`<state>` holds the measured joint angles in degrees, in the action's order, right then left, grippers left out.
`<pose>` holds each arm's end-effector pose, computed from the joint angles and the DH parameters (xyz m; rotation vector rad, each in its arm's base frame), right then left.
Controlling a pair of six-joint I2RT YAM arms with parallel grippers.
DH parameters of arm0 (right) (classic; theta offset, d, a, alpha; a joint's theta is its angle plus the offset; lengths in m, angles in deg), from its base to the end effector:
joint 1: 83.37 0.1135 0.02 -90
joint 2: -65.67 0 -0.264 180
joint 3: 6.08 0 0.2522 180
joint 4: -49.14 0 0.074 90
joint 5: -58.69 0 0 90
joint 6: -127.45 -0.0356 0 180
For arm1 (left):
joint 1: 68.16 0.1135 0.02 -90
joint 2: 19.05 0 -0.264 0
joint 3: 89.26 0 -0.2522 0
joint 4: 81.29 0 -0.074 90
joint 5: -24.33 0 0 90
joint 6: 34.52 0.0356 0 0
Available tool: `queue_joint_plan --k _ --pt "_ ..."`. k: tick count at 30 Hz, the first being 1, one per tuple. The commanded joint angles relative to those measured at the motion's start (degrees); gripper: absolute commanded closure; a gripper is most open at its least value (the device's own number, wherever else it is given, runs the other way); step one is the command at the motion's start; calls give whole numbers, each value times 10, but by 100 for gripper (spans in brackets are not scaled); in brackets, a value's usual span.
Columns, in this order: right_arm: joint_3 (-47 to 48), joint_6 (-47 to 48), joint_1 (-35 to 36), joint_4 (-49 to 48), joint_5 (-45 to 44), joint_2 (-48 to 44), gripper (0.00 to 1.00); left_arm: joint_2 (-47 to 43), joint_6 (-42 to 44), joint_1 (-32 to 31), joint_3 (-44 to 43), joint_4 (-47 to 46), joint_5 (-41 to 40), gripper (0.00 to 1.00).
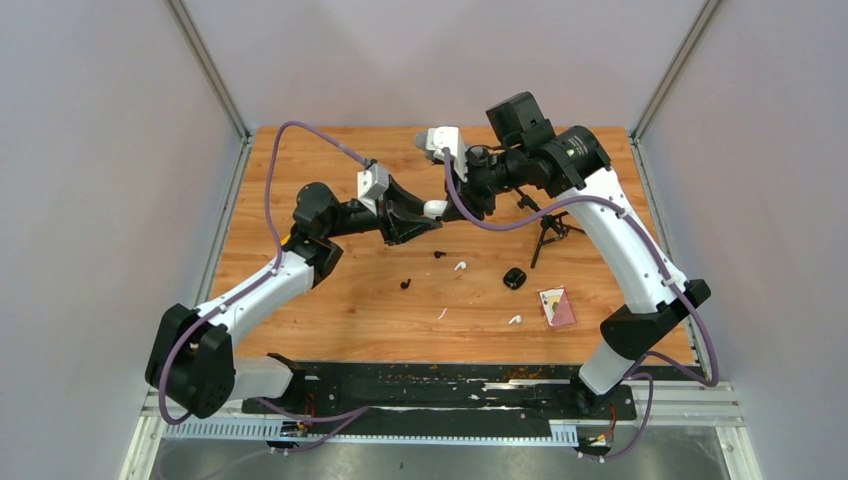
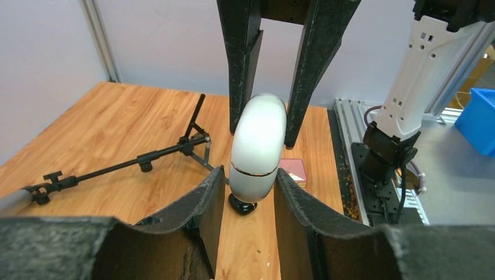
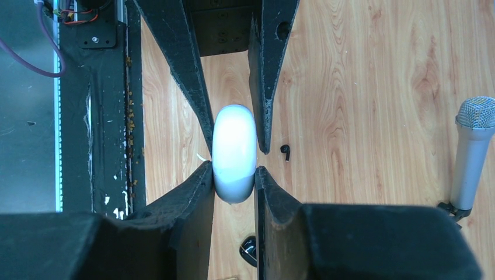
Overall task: Insert the wireless bluetooth earbuds into the charging case
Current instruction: Open the charging case.
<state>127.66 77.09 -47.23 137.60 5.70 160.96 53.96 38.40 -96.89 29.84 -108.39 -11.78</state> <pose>0.2358 0.1988 0.4547 -1.6529 1.6625 0.7526 0.2328 -0.1604 0.3376 0.9793 1.1947 -1.2562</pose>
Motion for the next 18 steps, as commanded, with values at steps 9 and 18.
queue_joint_plan --k 9,18 --pt "12 -17 7 -35 -23 -6 100 13 -8 -9 -24 -16 -4 57" --pt "1 -21 7 -33 -20 -6 100 15 -14 -11 -27 -18 -8 54"
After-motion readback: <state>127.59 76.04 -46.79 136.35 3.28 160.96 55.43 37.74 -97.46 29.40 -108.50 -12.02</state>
